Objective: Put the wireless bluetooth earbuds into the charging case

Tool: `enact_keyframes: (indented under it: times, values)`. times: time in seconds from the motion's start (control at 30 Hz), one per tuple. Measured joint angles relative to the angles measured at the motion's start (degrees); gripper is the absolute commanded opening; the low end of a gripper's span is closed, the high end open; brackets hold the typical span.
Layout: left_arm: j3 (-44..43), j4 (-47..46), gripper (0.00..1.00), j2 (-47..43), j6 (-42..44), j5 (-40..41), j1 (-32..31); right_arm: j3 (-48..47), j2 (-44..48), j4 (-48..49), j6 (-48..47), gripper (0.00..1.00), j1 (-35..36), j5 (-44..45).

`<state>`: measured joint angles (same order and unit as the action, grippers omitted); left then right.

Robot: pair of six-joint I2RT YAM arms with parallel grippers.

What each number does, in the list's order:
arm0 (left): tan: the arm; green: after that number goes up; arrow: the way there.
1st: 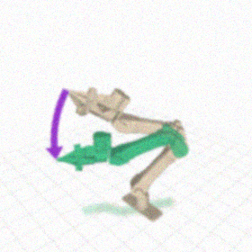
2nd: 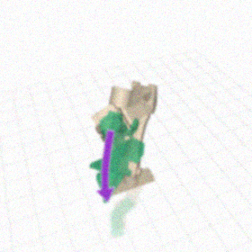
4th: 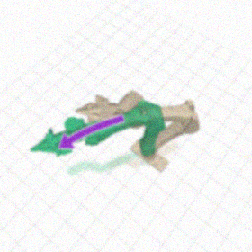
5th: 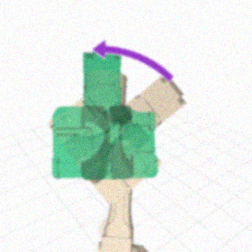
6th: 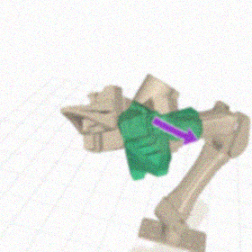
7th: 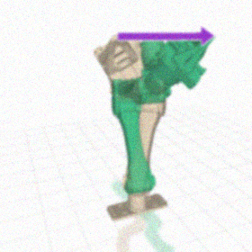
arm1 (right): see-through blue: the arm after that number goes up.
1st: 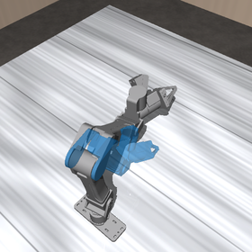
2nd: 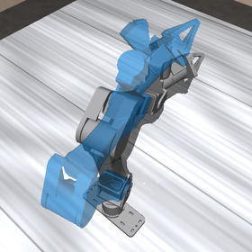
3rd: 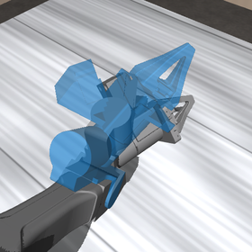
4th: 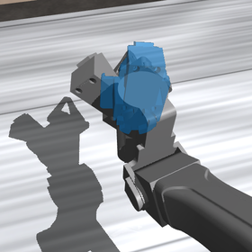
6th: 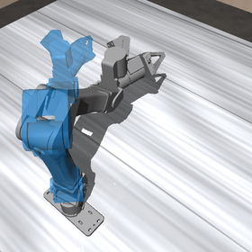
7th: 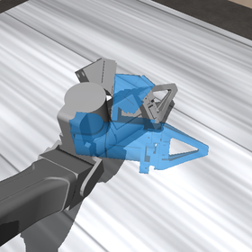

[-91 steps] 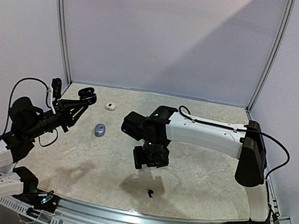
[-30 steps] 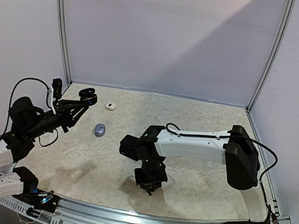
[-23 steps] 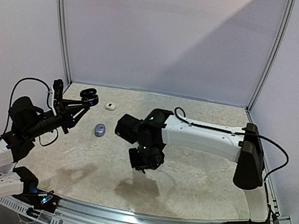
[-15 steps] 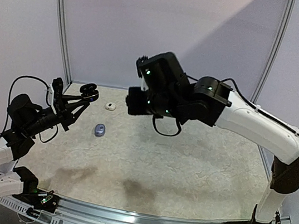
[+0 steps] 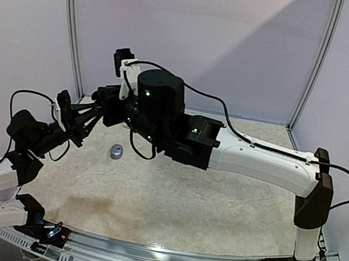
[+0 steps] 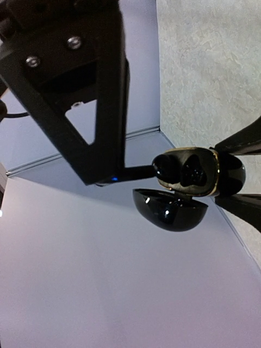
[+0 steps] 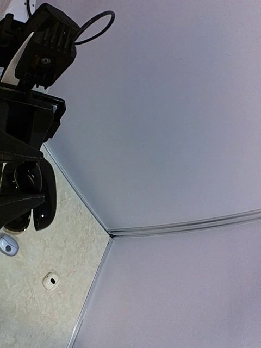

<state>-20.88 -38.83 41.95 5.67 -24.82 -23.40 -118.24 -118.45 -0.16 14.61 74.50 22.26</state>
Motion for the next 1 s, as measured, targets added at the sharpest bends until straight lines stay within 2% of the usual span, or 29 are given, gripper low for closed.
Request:
enact_keyframes:
  times: [0.33, 1.0]
  values:
    - [0.59, -2.27, 0.00, 0.13, 0.02, 0.59, -0.20, -0.33, -1.95, 5.90, -3.54, 0.00, 0.57, -1.18]
    - [0.63, -2.47, 0.00, 0.55, -1.92, 1.62, -0.22, -0.33, -4.22, 6.60, -4.81, 0.00, 0.52, 0.20]
